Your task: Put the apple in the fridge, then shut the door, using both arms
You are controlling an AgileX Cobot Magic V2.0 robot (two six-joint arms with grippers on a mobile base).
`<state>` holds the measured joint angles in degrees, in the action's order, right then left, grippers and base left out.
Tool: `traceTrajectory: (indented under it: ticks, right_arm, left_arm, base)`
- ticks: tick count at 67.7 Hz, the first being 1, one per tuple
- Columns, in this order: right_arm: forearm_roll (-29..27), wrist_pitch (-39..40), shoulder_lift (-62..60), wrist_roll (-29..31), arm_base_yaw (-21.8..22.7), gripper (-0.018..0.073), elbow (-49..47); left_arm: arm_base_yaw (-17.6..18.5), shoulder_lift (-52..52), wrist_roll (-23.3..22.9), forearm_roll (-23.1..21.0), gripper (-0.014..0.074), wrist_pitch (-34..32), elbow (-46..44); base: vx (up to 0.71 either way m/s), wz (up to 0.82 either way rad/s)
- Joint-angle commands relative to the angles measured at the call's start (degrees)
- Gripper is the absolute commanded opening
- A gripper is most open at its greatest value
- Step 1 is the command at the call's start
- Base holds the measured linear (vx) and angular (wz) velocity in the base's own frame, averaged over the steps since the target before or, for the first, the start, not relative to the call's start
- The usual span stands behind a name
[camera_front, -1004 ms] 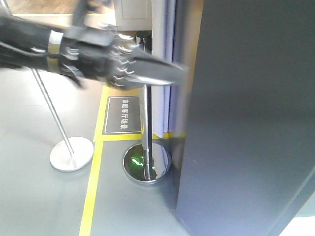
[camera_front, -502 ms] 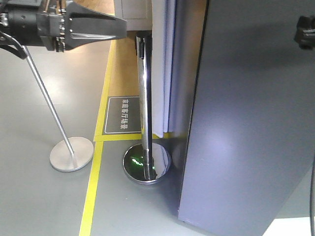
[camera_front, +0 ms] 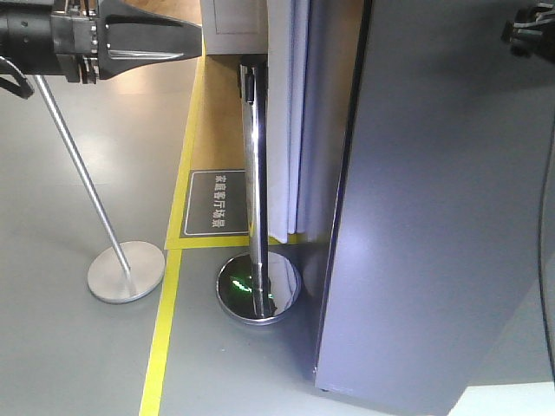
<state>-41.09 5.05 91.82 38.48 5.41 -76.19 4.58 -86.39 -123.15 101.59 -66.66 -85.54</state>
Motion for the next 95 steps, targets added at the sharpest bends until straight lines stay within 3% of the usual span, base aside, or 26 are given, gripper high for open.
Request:
traceTrajectory:
  ticks: [1,34,53,64,73,81,88,95]
  right_arm:
    - [1.0,2.3,1.6,0.4,1.3,0.0593,-5.4]
    - [1.4,-13.0,13.5,1.0,1.5,0.0593,-21.8]
    - [1.4,-23.5,8.5,1.1,1.4,0.0540,-23.2]
    - [1.4,-34.7,0.6,1.6,1.3,0.0391,-23.2]
    - [1.4,-46.1,-5.8,1.8,1.3,0.0185,-23.2]
    - [1.3,-55.8,-10.7,2.1,1.3,-0.0008,-23.2]
    - [1.0,-62.7,-14.6,2.3,1.3,-0.0010,-21.8]
    - [-2.7,-62.2,-19.6,5.5,1.3,-0.0008,-16.1]
  left_arm:
    - [-0.1,2.0,-0.1,2.1,0.0323,1.6,-1.6]
    - [-0.1,1.9,-0.1,2.1,0.0323,2.8,-1.6]
    - [-0.1,1.9,-0.1,2.1,0.0323,7.8,-1.6]
    - [-0.1,1.9,-0.1,2.1,0.0323,13.9,-1.6]
    - [-0.1,2.1,-0.1,2.1,0.0307,16.2,-1.6]
    - [-0.1,3.3,-0.1,2.1,0.0230,14.6,-1.6]
    - [-0.1,5.0,-0.1,2.1,0.0122,10.4,-1.6]
    - [-0.1,7.0,-0.1,2.1,-0.0006,5.2,-1.6]
  base:
    - [0.00,0.00]
    - [0.00,0.00]
    - [0.00,-0.01]
    - [0.00,0.00]
    - [0.00,0.00]
    - [0.00,0.00]
    - [0.00,0.00]
    - [0.00,0.00]
